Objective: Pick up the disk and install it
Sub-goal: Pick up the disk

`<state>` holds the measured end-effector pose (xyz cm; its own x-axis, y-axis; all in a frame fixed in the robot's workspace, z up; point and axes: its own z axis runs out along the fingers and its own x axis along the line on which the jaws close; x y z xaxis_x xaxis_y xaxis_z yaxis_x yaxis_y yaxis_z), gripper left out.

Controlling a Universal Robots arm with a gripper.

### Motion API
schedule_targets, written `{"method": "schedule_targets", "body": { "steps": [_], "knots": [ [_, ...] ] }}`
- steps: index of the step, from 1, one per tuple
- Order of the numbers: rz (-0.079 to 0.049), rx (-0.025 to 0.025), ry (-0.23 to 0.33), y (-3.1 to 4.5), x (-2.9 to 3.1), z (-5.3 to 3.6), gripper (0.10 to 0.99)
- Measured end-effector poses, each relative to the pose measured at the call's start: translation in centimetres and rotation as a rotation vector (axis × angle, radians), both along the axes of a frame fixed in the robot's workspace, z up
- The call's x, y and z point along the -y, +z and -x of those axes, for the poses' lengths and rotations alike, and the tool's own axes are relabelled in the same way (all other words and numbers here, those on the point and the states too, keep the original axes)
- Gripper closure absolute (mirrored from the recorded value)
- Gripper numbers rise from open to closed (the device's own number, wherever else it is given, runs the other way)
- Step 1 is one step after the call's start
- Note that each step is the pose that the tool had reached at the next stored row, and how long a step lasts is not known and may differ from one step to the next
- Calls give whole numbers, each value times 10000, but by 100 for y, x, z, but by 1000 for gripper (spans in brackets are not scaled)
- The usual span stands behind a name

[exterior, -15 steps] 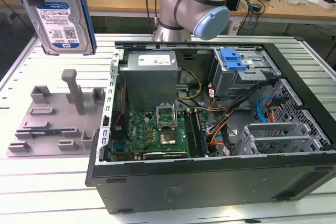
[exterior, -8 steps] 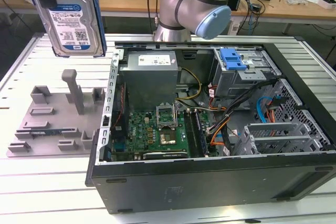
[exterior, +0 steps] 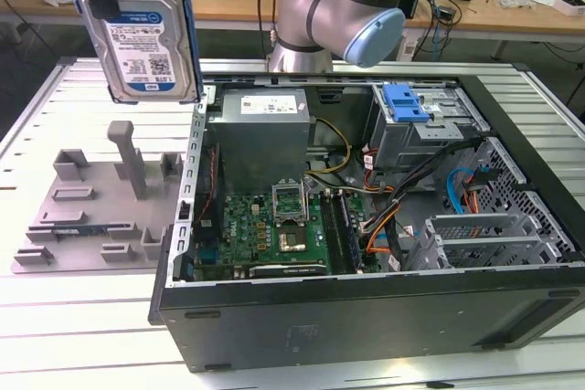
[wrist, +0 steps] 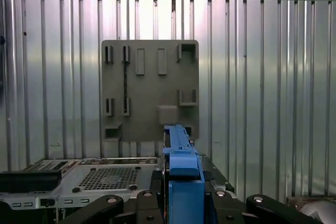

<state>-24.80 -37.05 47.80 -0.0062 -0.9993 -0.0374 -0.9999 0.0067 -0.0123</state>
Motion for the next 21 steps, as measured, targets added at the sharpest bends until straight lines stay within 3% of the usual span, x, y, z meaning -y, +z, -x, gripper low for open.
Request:
{"method": "schedule_targets", "body": {
  "steps": [6, 11, 17, 21],
  "knots": [
    [1, -12, -3, 4, 64, -246, 722],
    [-1, -54, 0, 22, 140, -434, 722],
    [1, -154, -3, 50, 273, -737, 722],
    [0, -158, 3, 51, 332, -825, 722]
  ]
}}
